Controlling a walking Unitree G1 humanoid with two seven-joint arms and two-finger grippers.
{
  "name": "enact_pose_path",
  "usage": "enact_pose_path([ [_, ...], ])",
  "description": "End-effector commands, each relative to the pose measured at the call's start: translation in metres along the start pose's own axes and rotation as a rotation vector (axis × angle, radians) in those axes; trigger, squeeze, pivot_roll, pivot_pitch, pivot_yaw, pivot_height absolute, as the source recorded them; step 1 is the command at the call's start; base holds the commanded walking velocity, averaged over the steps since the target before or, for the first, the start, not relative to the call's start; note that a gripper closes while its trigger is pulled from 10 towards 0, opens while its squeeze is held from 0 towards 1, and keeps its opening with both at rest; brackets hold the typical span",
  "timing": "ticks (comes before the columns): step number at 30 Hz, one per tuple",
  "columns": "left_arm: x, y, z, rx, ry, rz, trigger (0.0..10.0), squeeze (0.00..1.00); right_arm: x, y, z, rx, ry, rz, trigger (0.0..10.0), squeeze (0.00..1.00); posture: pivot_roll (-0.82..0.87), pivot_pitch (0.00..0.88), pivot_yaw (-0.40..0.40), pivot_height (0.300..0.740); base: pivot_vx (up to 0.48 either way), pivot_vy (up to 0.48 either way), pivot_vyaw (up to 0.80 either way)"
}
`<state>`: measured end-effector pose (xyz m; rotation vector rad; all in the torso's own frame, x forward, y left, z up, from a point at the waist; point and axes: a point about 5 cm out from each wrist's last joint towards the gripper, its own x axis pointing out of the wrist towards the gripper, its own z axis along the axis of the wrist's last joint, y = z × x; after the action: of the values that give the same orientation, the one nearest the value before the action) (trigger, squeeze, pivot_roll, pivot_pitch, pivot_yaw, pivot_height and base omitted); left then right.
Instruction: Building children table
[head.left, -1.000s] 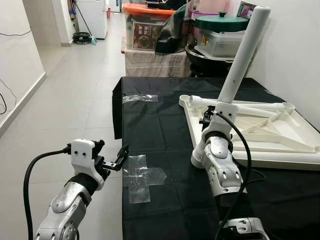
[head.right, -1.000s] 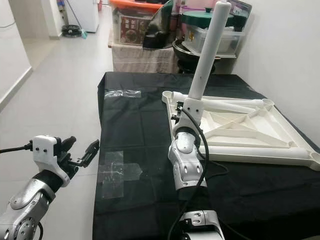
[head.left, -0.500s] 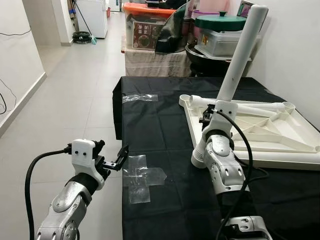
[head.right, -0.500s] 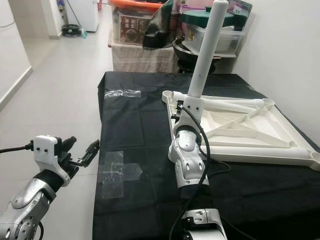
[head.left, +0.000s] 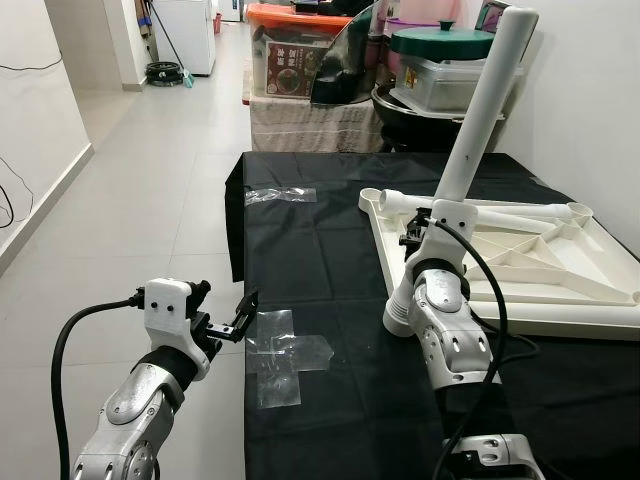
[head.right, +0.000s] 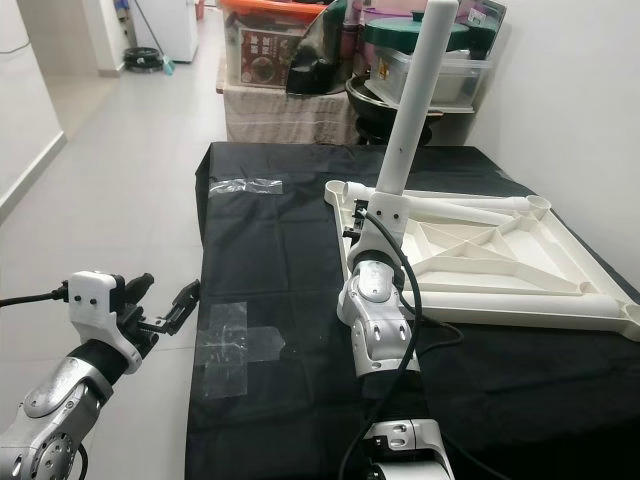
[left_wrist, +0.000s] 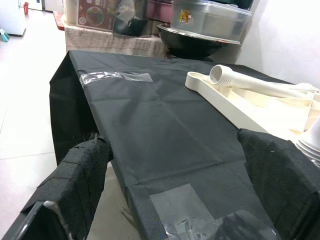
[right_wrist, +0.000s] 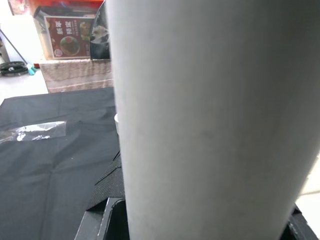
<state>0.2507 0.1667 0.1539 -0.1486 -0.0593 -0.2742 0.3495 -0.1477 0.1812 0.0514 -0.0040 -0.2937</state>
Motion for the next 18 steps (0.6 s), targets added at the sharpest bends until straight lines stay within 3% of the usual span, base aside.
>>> enact_pose_path([
  [1,0.002,-0.001,-0.001,0.014,0.003,-0.013,10.0,0.00,-0.001,-0.017,-0.031,-0.024,0.136,-0.056,10.0,0.00,0.11,0.000,-0.077,0.740,0.000,0.000,0.00],
  [7,0.002,-0.001,-0.001,0.014,0.002,-0.015,10.0,0.00,-0.001,-0.017,-0.026,-0.005,0.122,-0.062,10.0,0.00,0.11,0.000,-0.074,0.740,0.000,0.000,0.00],
  [8,0.002,-0.001,-0.001,0.015,0.002,-0.015,10.0,0.00,0.000,-0.018,-0.024,0.004,0.112,-0.065,10.0,0.33,0.11,0.000,-0.074,0.740,0.000,0.000,0.00],
  [9,0.002,0.000,-0.001,0.015,0.002,-0.016,10.0,0.00,0.000,-0.018,-0.023,0.011,0.103,-0.067,10.0,0.54,0.11,0.000,-0.073,0.740,0.000,0.000,0.00],
  [10,0.002,0.000,-0.001,0.015,0.002,-0.016,10.0,0.00,0.000,-0.018,-0.023,0.011,0.103,-0.067,10.0,0.54,0.11,0.000,-0.073,0.740,0.000,0.000,0.00],
  [11,0.002,0.000,-0.001,0.015,0.002,-0.016,10.0,0.00,-0.001,-0.018,-0.019,0.024,0.083,-0.065,10.0,1.00,0.11,0.000,-0.072,0.740,0.000,0.000,0.00],
  [18,0.003,0.000,-0.001,0.015,0.003,-0.020,10.0,0.00,-0.004,-0.017,0.002,0.054,-0.051,-0.052,10.0,1.00,0.10,0.000,-0.067,0.740,0.000,0.000,0.00],
])
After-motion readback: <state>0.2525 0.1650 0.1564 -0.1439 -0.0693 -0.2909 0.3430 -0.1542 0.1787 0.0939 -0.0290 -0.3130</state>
